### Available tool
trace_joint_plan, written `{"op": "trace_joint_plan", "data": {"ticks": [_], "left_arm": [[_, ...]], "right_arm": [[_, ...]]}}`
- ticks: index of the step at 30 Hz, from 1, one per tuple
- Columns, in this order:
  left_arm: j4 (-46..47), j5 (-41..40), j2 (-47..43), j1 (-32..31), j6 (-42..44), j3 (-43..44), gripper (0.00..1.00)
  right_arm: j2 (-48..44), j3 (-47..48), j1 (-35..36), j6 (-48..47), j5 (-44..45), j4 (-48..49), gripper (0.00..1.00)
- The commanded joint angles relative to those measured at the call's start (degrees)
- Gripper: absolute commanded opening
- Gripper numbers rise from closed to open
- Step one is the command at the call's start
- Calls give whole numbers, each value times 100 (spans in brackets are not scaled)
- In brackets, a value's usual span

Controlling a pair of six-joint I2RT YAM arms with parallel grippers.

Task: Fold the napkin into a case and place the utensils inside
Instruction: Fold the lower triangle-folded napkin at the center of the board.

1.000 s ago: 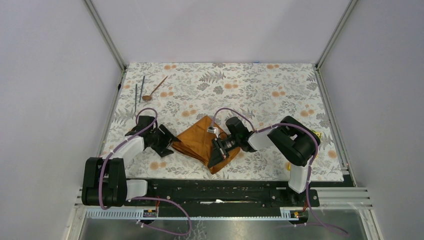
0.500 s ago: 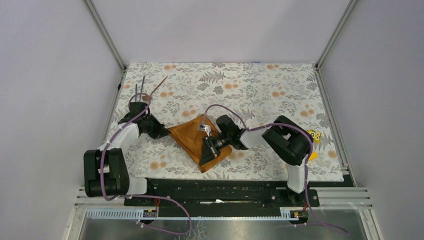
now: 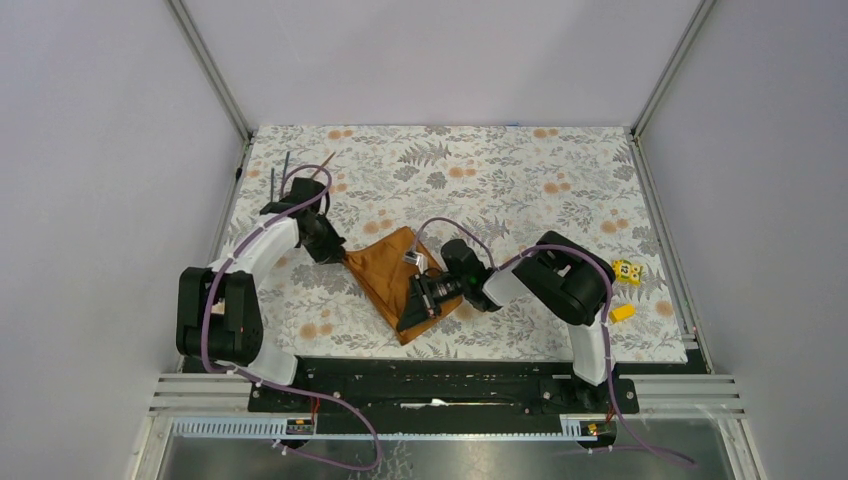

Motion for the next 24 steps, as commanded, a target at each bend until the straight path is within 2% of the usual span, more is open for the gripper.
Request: {"op": "trace_joint_plan", "data": {"ticks": [1,13,24], "left_arm": [[160,-1135,110,-213,-450,365,5],[169,-1399,1239,-1043,-814,1271,4],[183,-1366,1985,-1428,-855,1795,3]], "right_arm": [[-70,-201,-36,402,-258,361,0],[-157,-618,-358,285,-108,232,0],[-598,-337,-383,-1192,515,-1948,0]]}}
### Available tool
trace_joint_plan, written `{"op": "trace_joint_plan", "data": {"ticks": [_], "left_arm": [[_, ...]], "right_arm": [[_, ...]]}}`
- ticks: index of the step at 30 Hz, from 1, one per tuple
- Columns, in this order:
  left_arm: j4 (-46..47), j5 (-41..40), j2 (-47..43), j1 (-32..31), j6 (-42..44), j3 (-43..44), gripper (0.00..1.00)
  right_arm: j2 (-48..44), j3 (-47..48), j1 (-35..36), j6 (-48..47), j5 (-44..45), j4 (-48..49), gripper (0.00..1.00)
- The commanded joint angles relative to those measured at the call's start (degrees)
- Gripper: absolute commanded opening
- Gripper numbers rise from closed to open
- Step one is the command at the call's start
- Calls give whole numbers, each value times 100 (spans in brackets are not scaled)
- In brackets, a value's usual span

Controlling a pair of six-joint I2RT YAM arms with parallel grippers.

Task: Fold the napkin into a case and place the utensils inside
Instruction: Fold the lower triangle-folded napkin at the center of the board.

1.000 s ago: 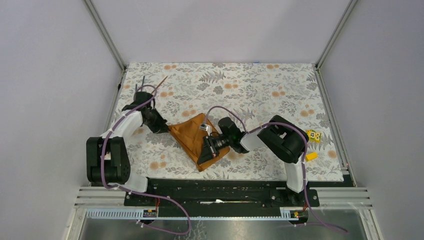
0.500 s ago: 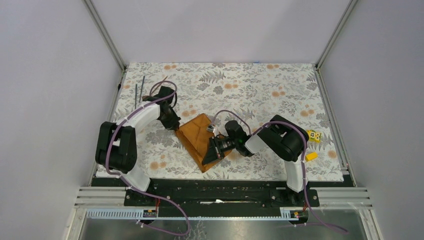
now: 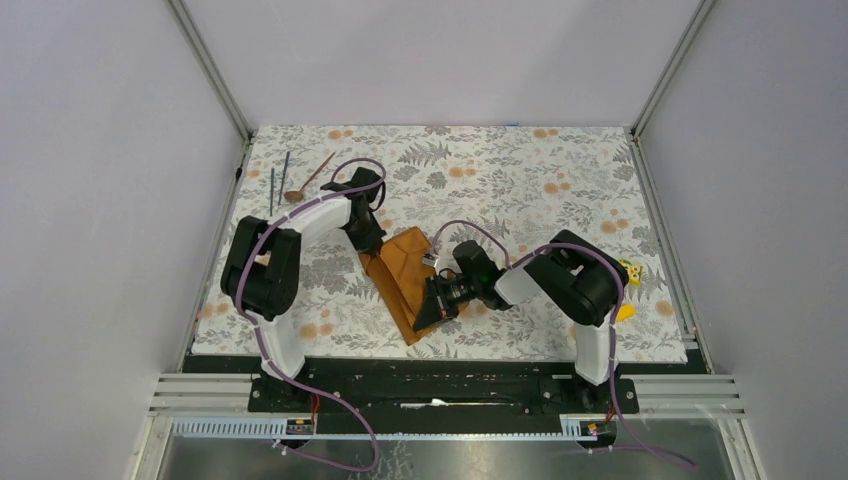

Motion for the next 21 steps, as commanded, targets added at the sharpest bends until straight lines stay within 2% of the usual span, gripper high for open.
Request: {"op": "trace_joint_plan", "data": {"ticks": [1,12,21], "left_arm": [[351,-397,124,7,-113,347,3],[301,-649,-709,-149,-179,257,4],[312,-503,-372,-327,-201,737,3]], "right_arm": [[-363,136,-6,-807,120,-1179,0],[-700,257,-8,-922,9,-1484,0],[-781,128,-11,-722,-112,-1207,0]]}}
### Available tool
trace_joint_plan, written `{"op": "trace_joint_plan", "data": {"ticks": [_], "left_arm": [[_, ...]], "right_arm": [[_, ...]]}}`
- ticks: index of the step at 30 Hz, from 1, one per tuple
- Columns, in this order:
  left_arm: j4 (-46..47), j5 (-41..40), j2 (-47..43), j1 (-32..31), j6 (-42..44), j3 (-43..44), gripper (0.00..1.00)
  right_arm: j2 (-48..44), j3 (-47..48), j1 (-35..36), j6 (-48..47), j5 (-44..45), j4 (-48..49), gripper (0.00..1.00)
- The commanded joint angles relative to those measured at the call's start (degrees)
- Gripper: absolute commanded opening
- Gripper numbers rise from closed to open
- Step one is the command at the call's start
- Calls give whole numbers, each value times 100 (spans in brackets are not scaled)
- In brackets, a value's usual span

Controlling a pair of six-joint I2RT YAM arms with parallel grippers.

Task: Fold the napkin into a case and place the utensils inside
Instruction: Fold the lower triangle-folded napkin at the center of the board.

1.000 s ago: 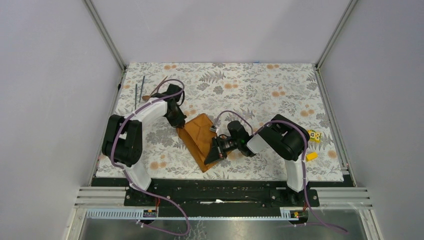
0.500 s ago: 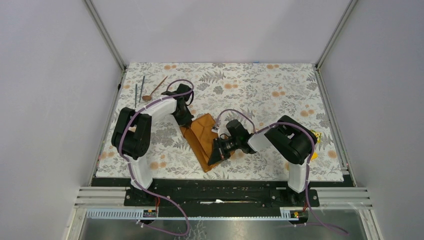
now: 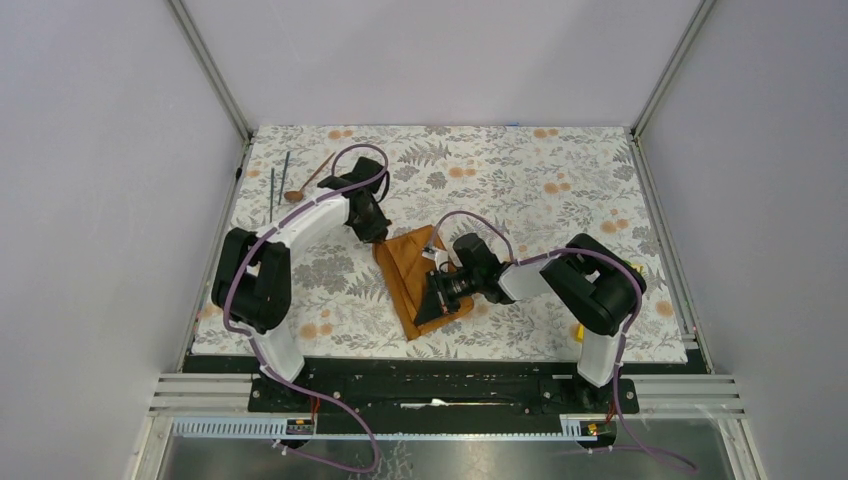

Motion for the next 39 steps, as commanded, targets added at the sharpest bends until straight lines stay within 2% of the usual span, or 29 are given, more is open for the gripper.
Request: {"op": "trace_joint_plan", "data": {"ticks": [1,10,17,19,26,29,33,36,39], "left_arm": [[397,-353,176,-123,-62,556,3],[564,-327,857,-434,-80,923,3],[783,-342,1230,-525,-92,1111,3],[879,-302,1295,-542,-85,1139,3],[982,-67,1546,-598,-42,1180,3],[995,8,1544,-634,38,1180,3],[987,94,1469,-655,150,1147,3],[984,145,1390,-670,192,1092,4],[986,225,1373,-670,212,1074,4]], "right_arm": [[-174,-164,13,122,-359,86,0],[-236,-530,-247,202,-283,278,0],[-265,-563,-319,-142,-29,-183,2],[-317,-561,-326,-215,28,-332,10],[-1171,-36,-351,-1133,1096,-2226,49],[-1467,243,-392,-1300,1498,-2790,60],[-1874,619,-422,-1618,2405,-3775,68],[-2181,603,-552,-1492,2947,-3559,78],[-1980,542,-771,-1048,3015,-2332,82]]}}
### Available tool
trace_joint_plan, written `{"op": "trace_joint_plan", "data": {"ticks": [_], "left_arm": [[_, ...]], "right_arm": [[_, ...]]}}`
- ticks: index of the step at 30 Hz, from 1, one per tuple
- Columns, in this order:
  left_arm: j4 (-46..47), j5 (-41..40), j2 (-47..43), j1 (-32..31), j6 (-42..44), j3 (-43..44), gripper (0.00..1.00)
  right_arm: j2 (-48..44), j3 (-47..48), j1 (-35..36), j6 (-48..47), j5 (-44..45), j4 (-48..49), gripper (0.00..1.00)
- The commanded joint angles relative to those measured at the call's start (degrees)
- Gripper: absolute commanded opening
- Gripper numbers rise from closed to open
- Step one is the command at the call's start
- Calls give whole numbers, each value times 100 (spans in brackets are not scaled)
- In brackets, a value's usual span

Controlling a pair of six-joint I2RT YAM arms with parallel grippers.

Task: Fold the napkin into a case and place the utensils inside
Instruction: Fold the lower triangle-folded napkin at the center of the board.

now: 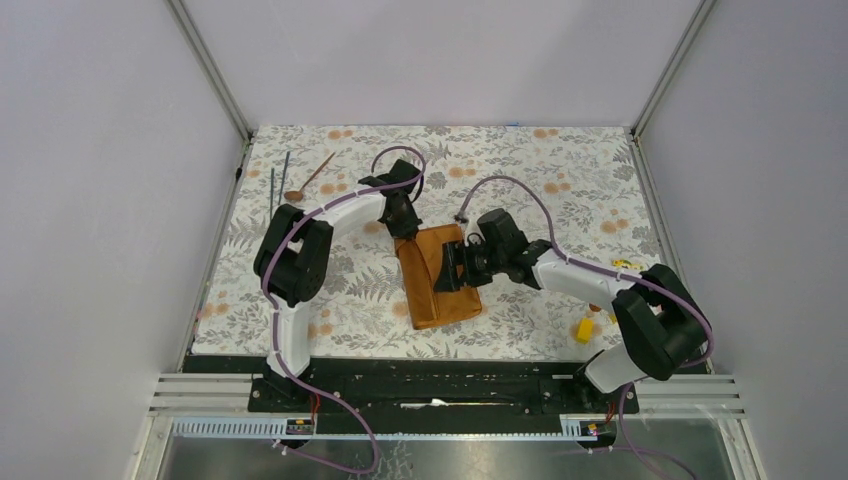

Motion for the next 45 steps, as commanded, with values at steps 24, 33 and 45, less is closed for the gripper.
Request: {"op": "trace_joint_plan", "data": {"ticks": [24,33,45], "left_arm": [[-2,281,-96,-32,187,384,8],[73,734,-533,-32,425,429,51],[476,1388,-1550,314,574,-383,67]], "right_arm": [[3058,1706,-317,1033,309,3056,33],[2669,1273,-527,1834,-81,3414,0],[2441,831,-868,2202,-363,3563,0]]}}
